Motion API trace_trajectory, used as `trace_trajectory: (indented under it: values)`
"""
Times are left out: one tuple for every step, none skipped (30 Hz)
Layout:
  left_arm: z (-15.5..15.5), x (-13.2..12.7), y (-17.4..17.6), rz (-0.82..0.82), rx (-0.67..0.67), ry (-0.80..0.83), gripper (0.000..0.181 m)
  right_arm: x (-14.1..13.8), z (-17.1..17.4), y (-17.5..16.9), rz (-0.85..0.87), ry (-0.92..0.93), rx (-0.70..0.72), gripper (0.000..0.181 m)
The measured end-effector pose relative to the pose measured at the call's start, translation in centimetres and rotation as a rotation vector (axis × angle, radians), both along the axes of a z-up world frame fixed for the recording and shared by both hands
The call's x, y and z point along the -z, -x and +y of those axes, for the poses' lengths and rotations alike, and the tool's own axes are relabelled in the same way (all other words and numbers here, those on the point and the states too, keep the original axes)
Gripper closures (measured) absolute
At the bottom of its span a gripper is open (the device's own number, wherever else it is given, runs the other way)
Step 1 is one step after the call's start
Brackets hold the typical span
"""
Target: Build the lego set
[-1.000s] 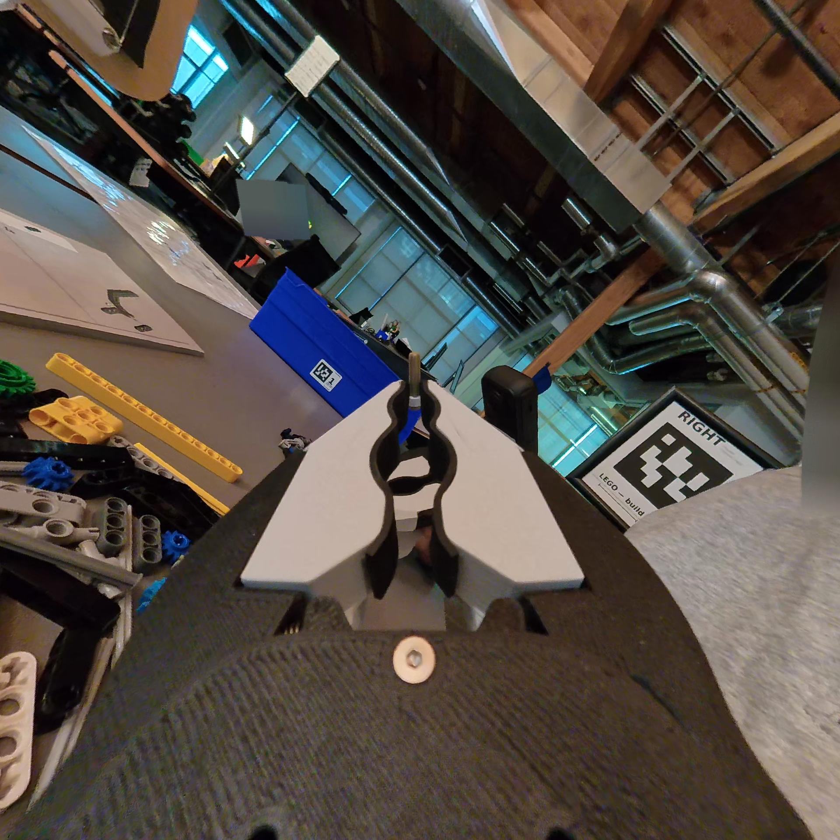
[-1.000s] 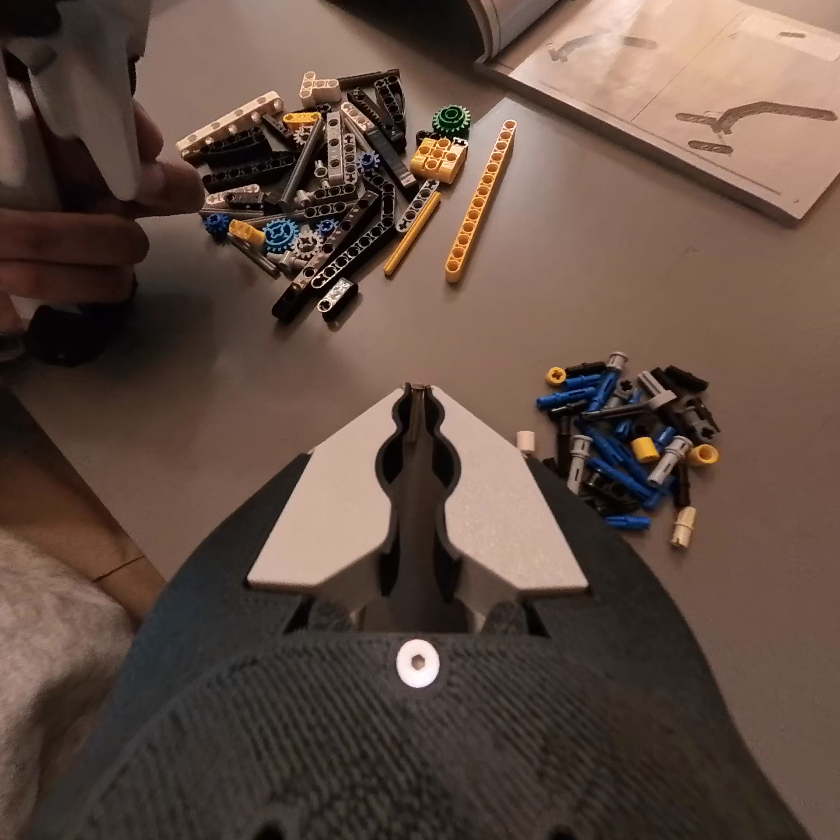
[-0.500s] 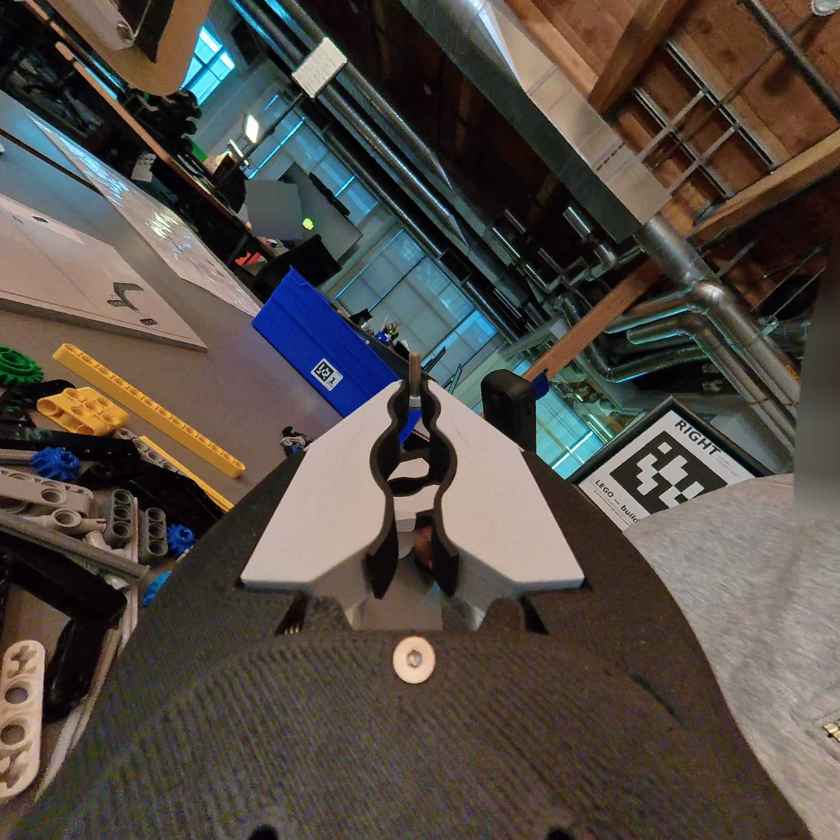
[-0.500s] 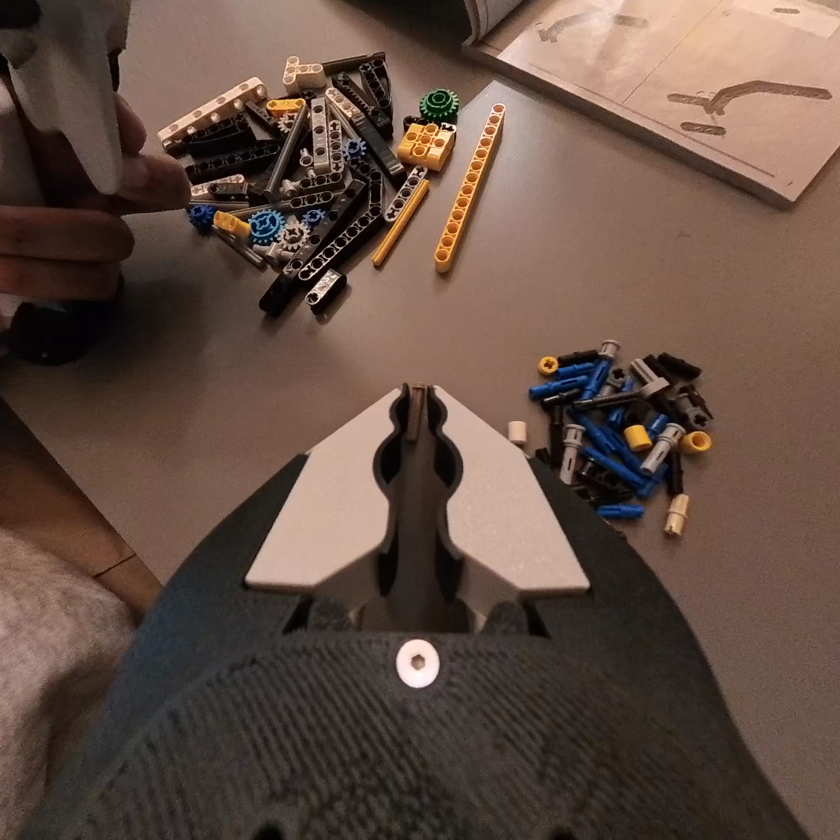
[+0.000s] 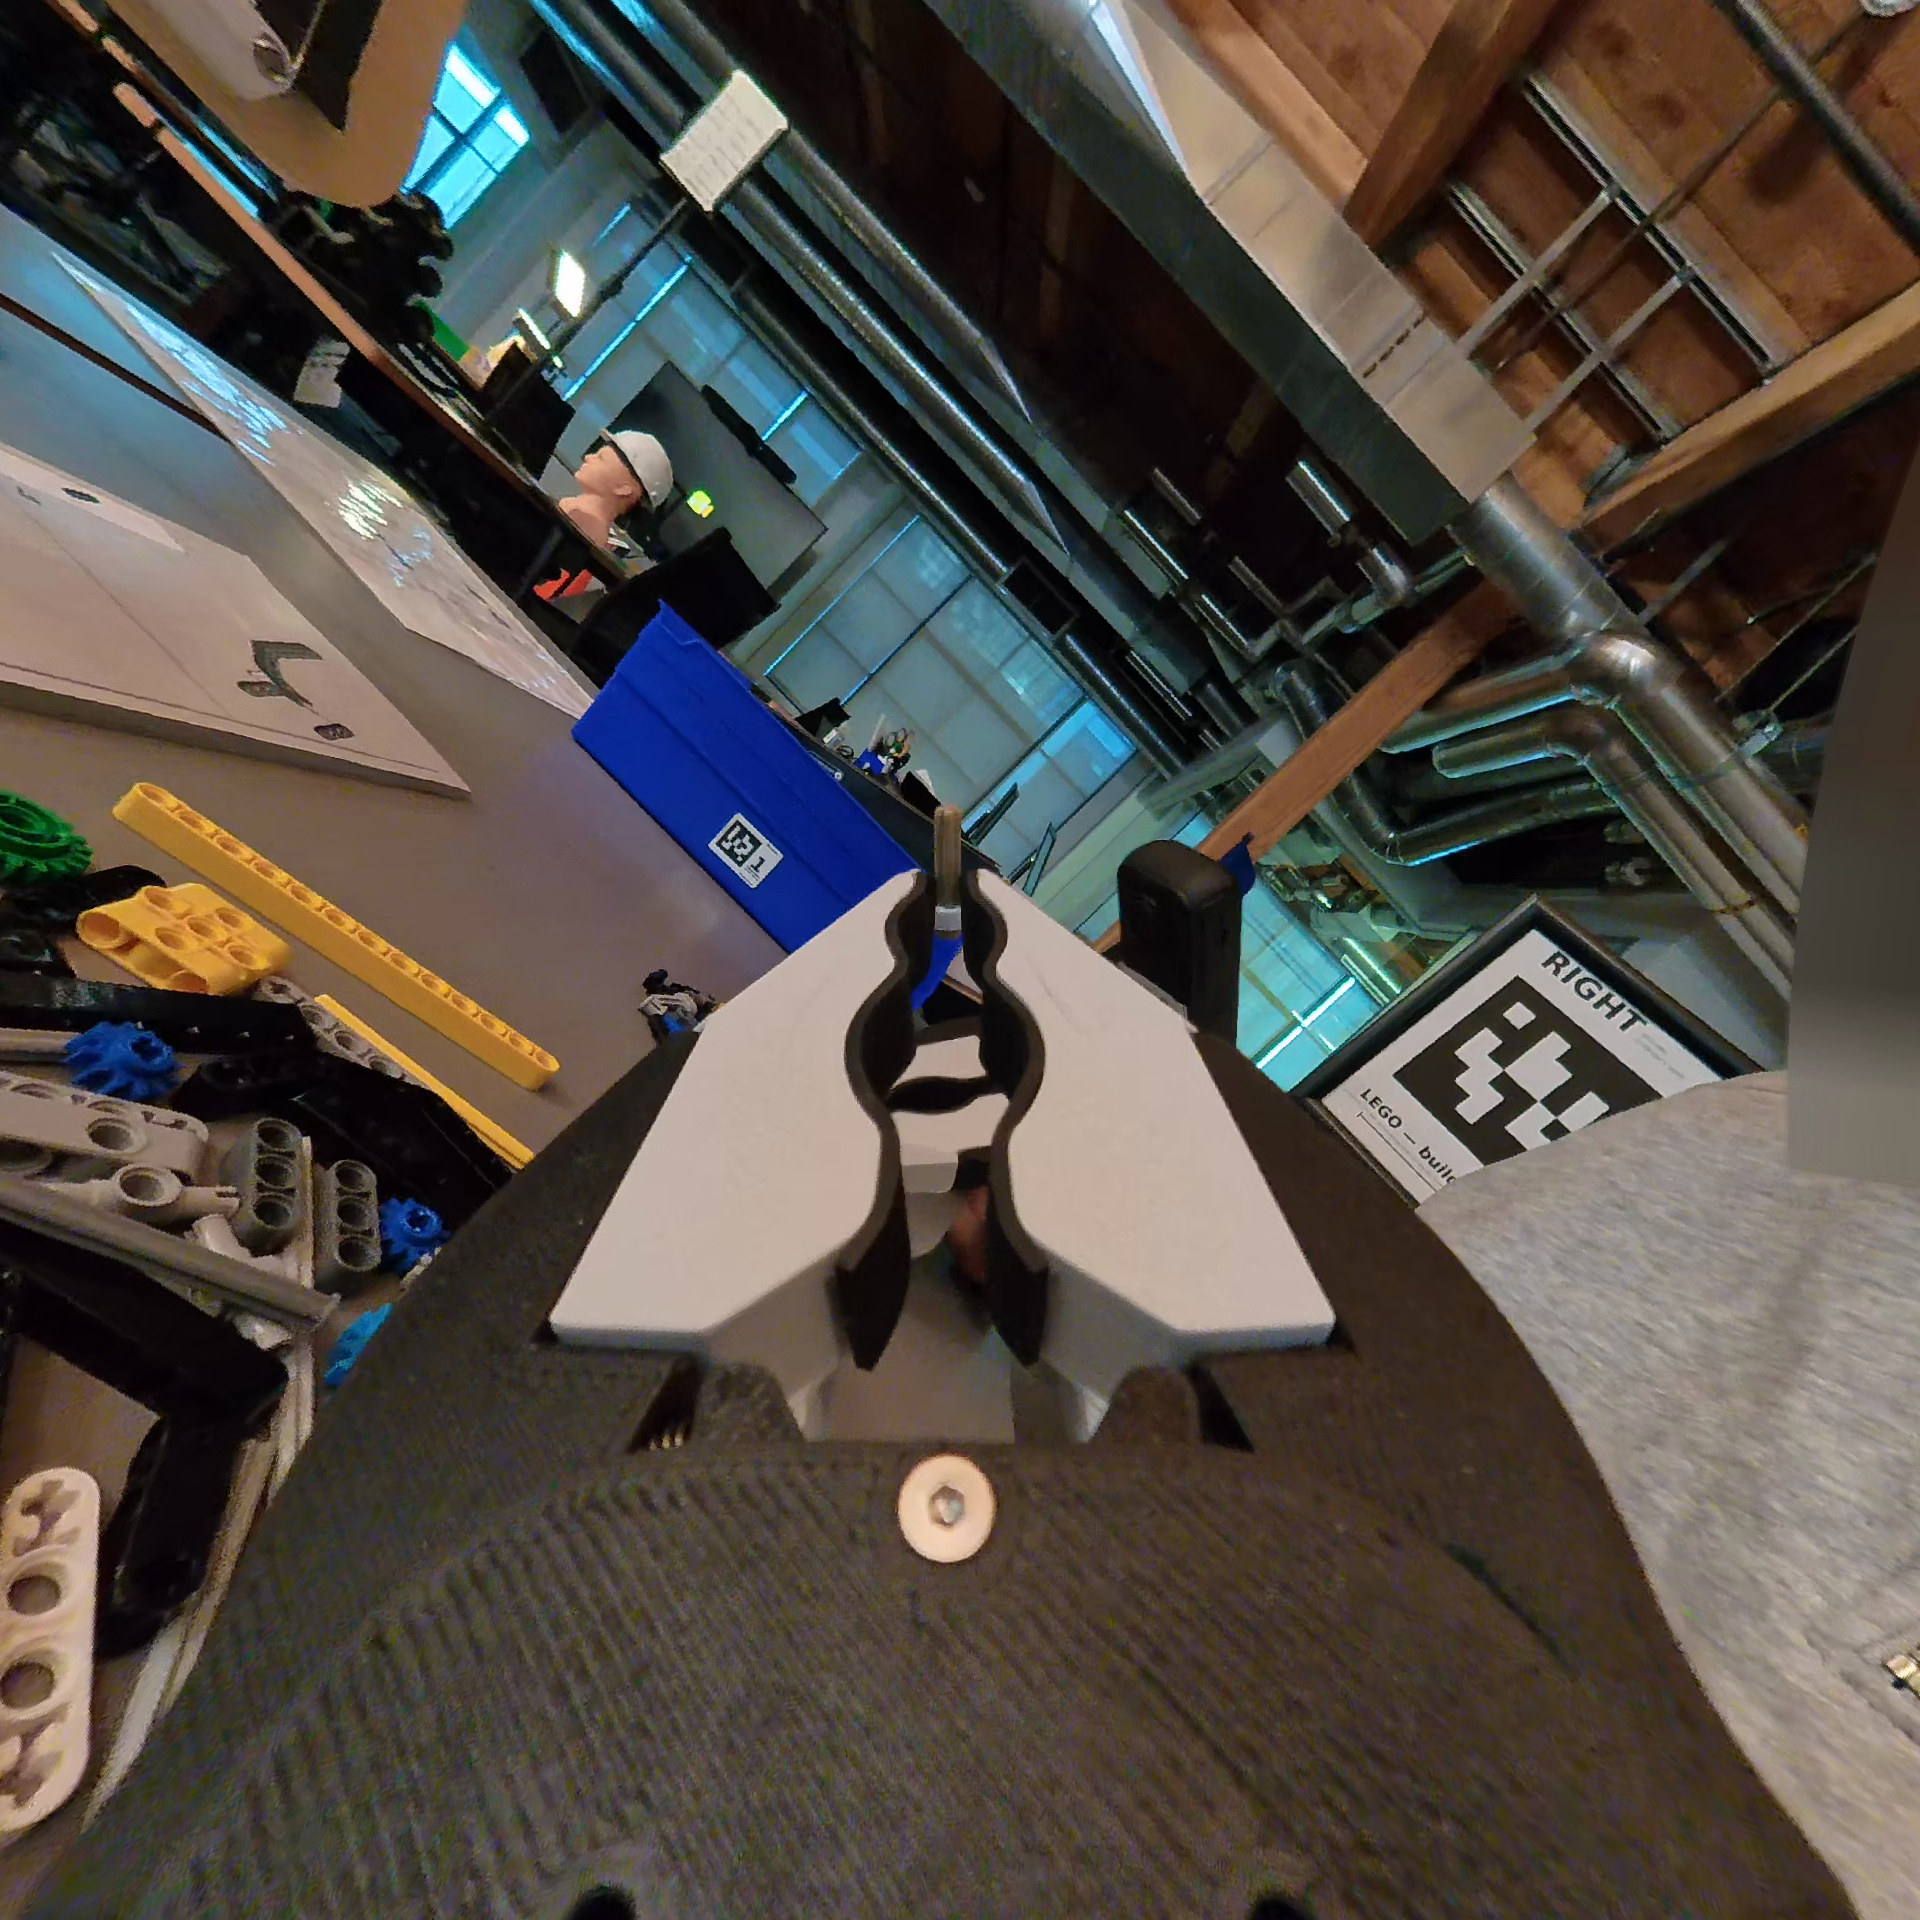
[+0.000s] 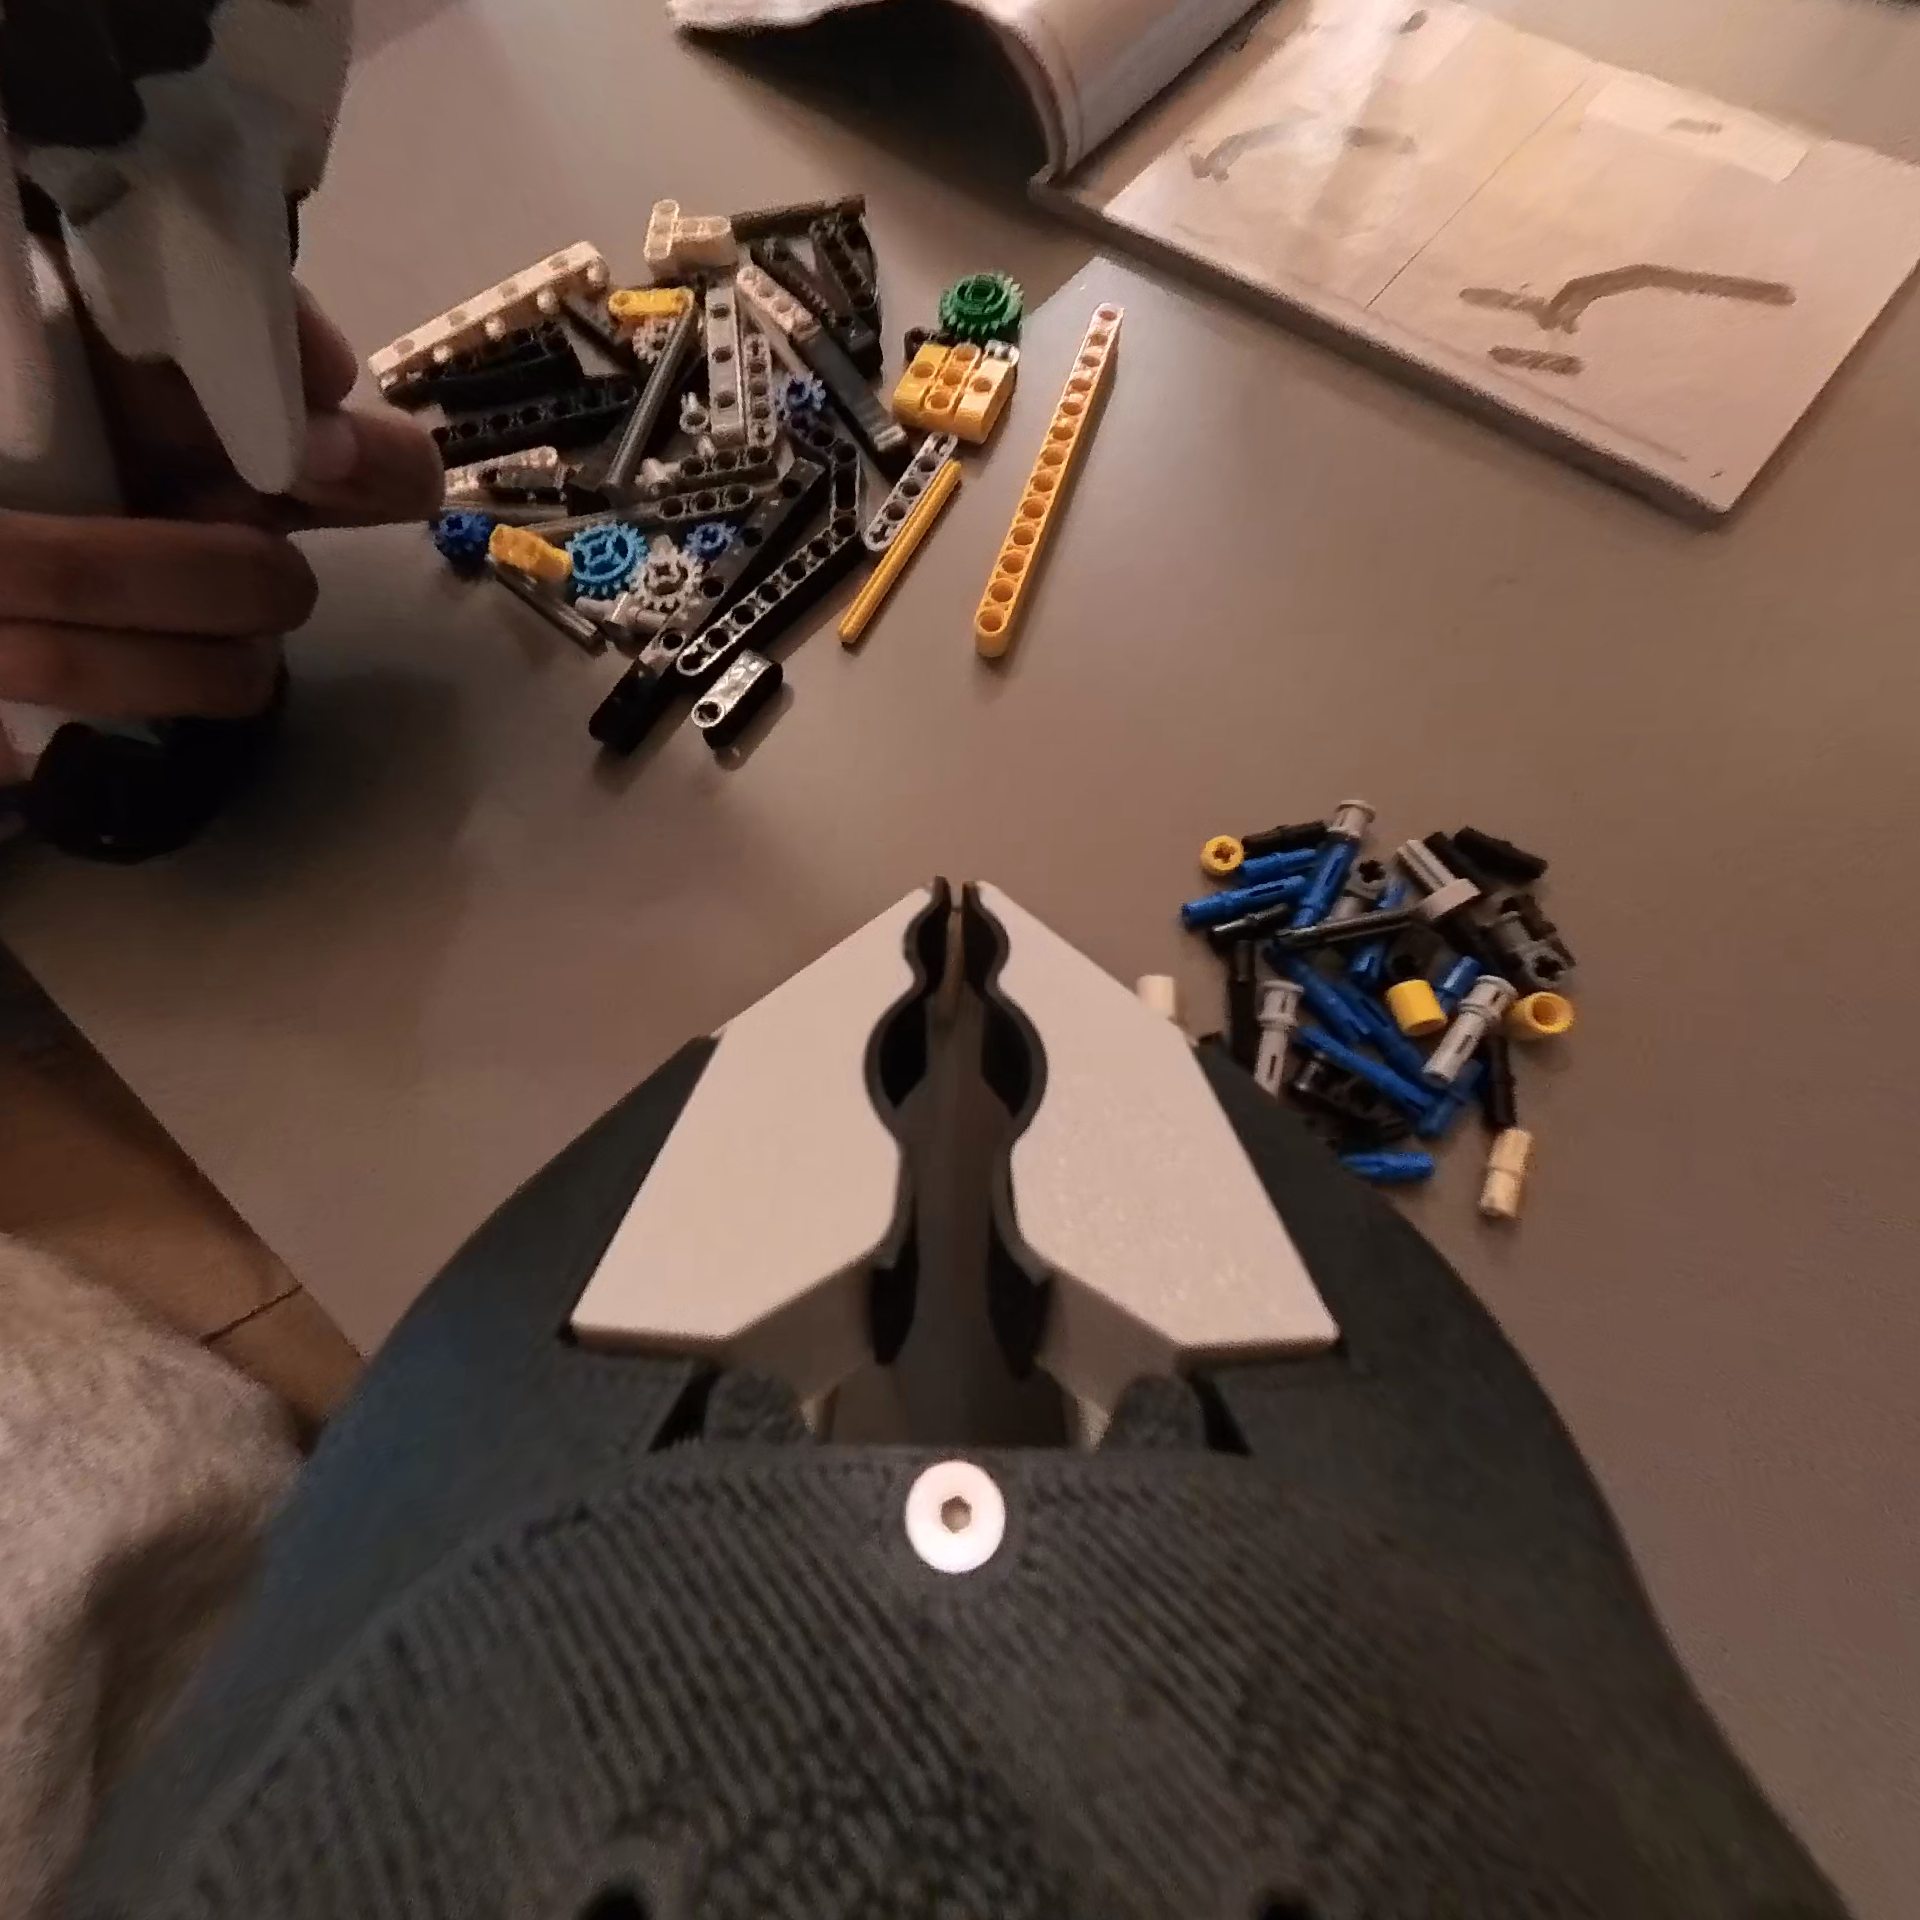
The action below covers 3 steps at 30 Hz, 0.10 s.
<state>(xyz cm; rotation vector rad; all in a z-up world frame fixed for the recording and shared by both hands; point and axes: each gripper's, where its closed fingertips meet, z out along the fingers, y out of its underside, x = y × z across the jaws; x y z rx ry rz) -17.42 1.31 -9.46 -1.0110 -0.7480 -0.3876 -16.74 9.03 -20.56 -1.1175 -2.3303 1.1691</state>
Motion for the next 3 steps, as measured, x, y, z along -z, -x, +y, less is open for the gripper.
trace_trajectory:
  values:
    - [-0.01,0.02,0.01,-0.001,0.000,-0.001,0.177,-0.33,0.13,0.20,0.020,0.006,0.011,0.181]
    - [-0.01,0.03,0.02,-0.003,0.000,-0.001,0.178,-0.53,0.29,0.37,0.034,0.008,0.021,0.181]
    - [0.00,0.04,0.02,-0.004,0.001,-0.001,0.178,-0.54,0.42,0.46,0.037,0.005,0.026,0.181]
